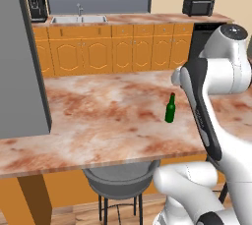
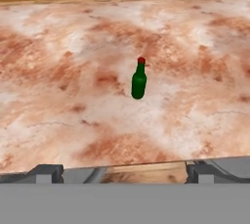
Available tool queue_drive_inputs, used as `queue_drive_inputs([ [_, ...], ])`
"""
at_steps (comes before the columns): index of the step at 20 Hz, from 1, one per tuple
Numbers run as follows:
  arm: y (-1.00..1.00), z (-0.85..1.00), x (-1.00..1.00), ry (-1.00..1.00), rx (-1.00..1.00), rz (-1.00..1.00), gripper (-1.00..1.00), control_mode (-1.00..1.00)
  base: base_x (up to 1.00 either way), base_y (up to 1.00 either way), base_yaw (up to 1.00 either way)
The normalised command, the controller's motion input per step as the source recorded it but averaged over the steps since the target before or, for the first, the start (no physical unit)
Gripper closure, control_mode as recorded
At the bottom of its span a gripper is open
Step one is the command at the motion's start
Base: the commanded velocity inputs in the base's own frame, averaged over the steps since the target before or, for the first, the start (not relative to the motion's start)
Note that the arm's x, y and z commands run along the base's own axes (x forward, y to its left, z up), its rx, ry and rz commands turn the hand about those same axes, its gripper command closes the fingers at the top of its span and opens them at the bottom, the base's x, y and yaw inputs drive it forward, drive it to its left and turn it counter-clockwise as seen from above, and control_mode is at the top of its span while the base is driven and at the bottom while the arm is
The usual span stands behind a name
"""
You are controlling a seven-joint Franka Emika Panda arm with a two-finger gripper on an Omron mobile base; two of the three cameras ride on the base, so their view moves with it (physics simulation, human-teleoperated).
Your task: Get the candle and the beer from the cabinet and move them to the dining counter.
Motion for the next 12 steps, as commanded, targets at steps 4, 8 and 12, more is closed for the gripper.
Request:
queue_drive_inputs([
  [4, 0.0, -0.12, -0.11, 0.0, 0.0, 0.07, -1.0, -1.0, 0.0, 0.0, 0.0],
  [8, 0.0, 0.0, 0.0, 0.0, 0.0, 0.0, -1.0, 1.0, -0.28, 0.0, 0.04],
  [12, 0.0, 0.0, 0.0, 0.0, 0.0, 0.0, -1.0, 1.0, -0.9, 0.56, 0.04],
])
